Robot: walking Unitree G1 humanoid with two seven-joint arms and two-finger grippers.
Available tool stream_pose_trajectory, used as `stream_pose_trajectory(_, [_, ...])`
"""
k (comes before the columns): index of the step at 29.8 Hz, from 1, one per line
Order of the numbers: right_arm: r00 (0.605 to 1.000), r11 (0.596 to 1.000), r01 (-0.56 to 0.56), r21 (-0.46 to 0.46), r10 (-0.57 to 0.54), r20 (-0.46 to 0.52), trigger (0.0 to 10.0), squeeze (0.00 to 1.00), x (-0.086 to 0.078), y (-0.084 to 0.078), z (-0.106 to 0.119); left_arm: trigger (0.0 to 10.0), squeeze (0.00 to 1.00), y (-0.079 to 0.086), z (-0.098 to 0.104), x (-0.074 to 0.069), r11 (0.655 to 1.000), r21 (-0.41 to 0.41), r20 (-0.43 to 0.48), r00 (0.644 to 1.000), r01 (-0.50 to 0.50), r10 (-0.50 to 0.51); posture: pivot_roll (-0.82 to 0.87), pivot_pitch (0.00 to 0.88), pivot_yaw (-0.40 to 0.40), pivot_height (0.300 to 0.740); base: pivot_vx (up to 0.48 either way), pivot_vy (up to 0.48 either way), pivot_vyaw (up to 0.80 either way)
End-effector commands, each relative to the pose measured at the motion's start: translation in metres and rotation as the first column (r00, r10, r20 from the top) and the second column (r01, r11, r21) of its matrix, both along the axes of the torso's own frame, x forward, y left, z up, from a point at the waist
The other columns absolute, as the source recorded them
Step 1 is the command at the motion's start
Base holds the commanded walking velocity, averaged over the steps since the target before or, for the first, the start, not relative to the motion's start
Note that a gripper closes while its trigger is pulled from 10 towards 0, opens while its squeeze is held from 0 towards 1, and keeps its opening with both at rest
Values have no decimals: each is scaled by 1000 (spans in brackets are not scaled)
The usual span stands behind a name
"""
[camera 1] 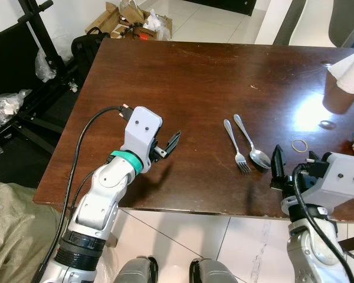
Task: Setting the table
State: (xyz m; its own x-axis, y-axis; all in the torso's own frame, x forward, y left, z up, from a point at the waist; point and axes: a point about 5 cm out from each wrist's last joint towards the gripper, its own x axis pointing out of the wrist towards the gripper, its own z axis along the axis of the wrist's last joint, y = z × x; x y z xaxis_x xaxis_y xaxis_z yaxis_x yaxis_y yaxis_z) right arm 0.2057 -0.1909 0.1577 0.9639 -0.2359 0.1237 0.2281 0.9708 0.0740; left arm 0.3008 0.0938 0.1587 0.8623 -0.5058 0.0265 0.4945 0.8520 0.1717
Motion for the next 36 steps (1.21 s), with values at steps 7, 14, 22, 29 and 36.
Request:
stream_pose_trajectory(7, [1000, 999, 11, 45, -11, 0, 10000, 0, 0, -2, -3, 10000, 0, 0, -6, -1, 1000, 15, -12, 1000, -4, 5, -68, 0, 56, 740, 0, 0, 0])
stream_pose_trajectory(14, [1000, 994, 20, 110, -21, 15, 10000, 0, 0, -3, -2, 10000, 0, 0, -6, -1, 1000, 17, -12, 1000, -6, 6, -64, 0, 56, 740, 0, 0, 0])
stream_pose_trajectory(22, [1000, 991, 23, 130, -25, 13, 10000, 0, 0, -3, -3, 10000, 0, 1, -6, -2, 1000, 19, -14, 1000, -6, 6, -62, 0, 58, 740, 0, 0, 0])
stream_pose_trajectory(29, [1000, 992, 23, 127, -23, 5, 10000, 0, -1, -2, -5, 10000, 0, 1, -6, -3, 1000, 21, -17, 1000, 0, 1, -60, 0, 60, 740, -136, 0, 0])
stream_pose_trajectory(36, [1000, 992, 20, 128, -20, 3, 10000, 0, 0, -2, -6, 10000, 0, 2, -6, -3, 1000, 21, -16, 1000, 0, 1, -56, 0, 62, 740, -317, 0, 0])
